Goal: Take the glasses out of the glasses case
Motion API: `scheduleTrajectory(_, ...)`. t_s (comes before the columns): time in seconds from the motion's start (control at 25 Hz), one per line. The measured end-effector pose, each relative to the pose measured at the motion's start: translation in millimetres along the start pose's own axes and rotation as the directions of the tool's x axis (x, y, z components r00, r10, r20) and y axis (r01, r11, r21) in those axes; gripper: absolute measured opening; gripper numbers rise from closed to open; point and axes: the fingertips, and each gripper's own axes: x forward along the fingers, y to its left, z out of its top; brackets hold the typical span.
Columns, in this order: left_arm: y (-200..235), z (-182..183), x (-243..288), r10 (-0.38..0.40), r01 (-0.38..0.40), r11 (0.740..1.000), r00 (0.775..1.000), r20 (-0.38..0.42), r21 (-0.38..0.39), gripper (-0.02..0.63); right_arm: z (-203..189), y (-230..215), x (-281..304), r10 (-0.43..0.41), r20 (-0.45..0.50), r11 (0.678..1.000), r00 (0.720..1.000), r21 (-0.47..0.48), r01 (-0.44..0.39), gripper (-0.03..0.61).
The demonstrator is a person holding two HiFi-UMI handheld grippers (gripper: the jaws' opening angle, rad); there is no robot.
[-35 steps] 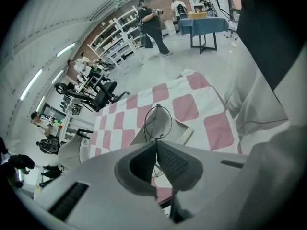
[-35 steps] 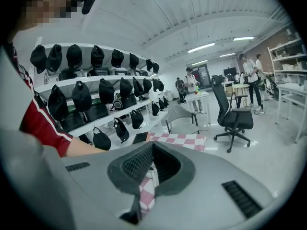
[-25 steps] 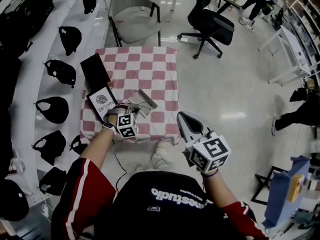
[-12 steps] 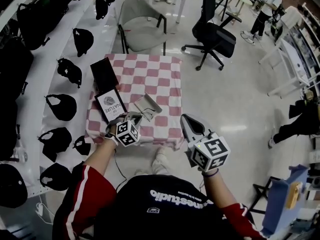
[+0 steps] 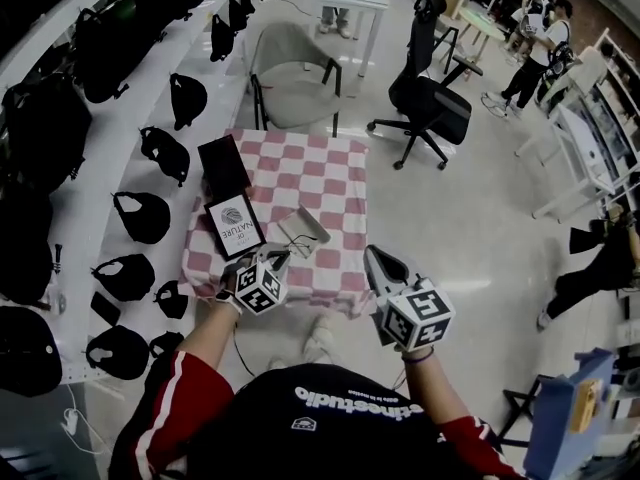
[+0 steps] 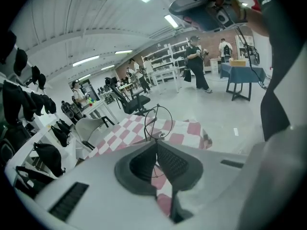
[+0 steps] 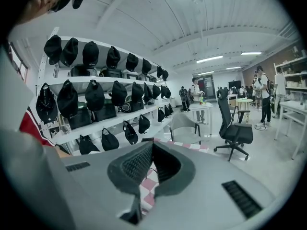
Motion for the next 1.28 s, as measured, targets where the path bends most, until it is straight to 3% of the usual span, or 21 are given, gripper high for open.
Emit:
scheduleTrajectory(0.2, 6.5, 9.0, -25.3, 0.041, -0.041, 0.999, 0.998, 0.038, -0.012, 0.009, 4.0, 14.4, -4.2, 0.005, 0.012, 1.000, 1.000, 0.000, -0.005, 0.003)
scheduleTrajectory(0.68, 17.3, 20.1, -88.2, 0.127, -0.104, 0.983, 0.980, 0.153, -0.150, 0.011, 13.0, 49.2, -10.1, 0.017, 0.058, 1.000, 0.998, -0.021, -0.016, 0.003)
scheduleTrajectory(1.28, 7.2, 54.5, -169.8, 0.189, -0.090, 0.948, 0.929, 0.317, -0.304, 0.011, 26.7, 82.0, -35.7, 0.008, 0.118, 1.000, 0.993, -0.024, -0.005, 0.003)
